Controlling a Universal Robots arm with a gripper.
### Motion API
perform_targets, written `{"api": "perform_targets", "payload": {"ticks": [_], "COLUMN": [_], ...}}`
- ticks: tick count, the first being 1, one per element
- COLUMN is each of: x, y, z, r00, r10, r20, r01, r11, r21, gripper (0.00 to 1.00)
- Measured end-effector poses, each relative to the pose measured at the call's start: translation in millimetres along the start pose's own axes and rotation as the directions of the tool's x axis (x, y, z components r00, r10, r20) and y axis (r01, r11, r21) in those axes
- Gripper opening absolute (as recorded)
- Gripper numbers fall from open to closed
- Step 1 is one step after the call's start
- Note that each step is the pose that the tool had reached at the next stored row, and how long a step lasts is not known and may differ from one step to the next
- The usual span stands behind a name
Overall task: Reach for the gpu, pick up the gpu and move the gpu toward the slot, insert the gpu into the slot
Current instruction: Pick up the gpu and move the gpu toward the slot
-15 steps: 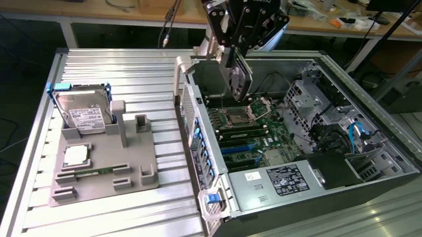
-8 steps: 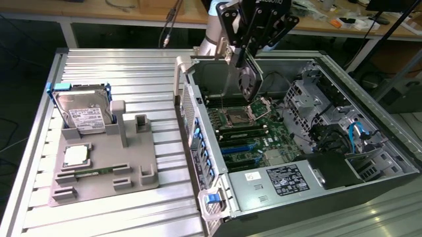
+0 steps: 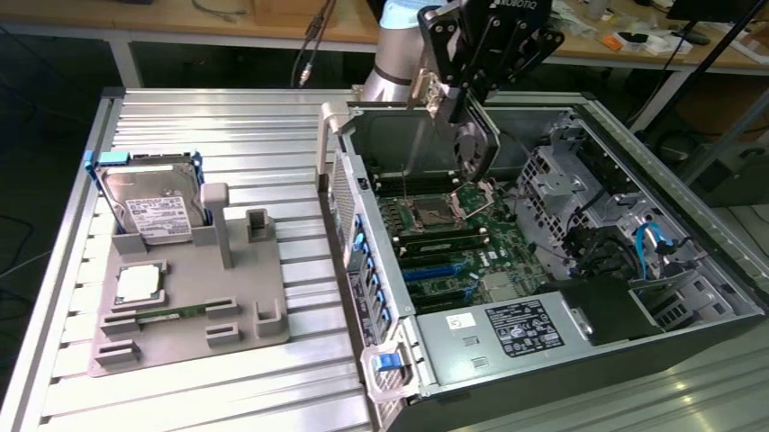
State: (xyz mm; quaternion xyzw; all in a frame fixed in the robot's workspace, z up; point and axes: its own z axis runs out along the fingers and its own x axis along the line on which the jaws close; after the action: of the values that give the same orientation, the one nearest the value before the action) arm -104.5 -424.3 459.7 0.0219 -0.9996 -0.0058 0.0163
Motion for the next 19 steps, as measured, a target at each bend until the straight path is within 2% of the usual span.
{"api": "perform_targets", "payload": {"ticks": [6, 19], "x": [-15.9, -57.9], "y": [-0.7, -2.5], "z": [-0.4, -1.5], "r00": [1.0, 0.9995], "r10": [-0.001, -0.033], "r20": [0.0, -0.0006], "r01": [0.001, 0.033], "r11": [1.0, 0.9995], "r21": [0.0001, 0.0004], "gripper": [0.27, 0.27]}}
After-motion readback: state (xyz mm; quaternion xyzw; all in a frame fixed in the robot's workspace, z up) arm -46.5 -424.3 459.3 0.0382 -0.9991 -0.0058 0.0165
